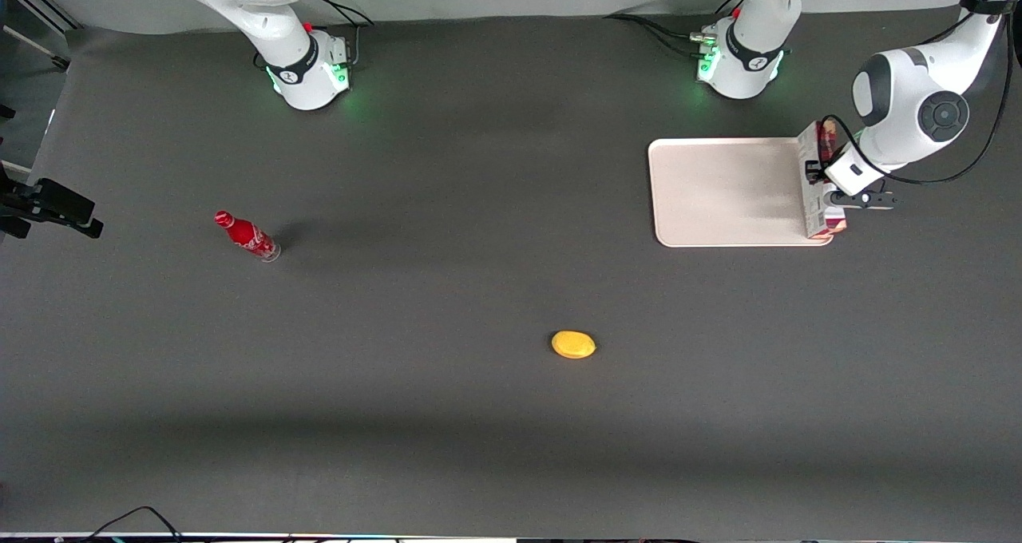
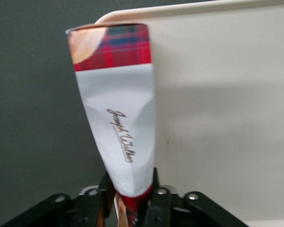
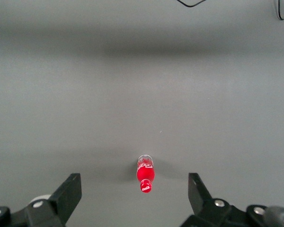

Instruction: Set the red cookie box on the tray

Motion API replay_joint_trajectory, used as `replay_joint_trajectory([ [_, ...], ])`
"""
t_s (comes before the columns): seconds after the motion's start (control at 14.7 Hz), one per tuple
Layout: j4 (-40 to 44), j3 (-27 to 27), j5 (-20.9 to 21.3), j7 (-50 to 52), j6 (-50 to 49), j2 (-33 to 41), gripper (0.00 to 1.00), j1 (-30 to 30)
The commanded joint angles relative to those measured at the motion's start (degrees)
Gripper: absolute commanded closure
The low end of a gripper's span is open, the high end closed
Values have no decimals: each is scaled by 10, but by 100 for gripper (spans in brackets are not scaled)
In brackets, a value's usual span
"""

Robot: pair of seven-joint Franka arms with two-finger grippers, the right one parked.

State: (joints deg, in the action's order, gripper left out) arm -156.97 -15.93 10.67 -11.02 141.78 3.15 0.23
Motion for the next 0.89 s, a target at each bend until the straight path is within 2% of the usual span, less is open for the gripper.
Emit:
replay_joint_trajectory([
  [0.0, 4, 0, 8, -1, 0, 11, 0, -2],
  [0.2, 70, 5, 8, 6, -60, 17, 0, -5],
  [0.48, 242, 31, -5, 6, -238, 16, 0, -8],
  [0.61, 339, 39, -45, 6, -322, 13, 0, -8],
  [0.82, 467, 60, -73, 18, -410, -2, 0, -9],
])
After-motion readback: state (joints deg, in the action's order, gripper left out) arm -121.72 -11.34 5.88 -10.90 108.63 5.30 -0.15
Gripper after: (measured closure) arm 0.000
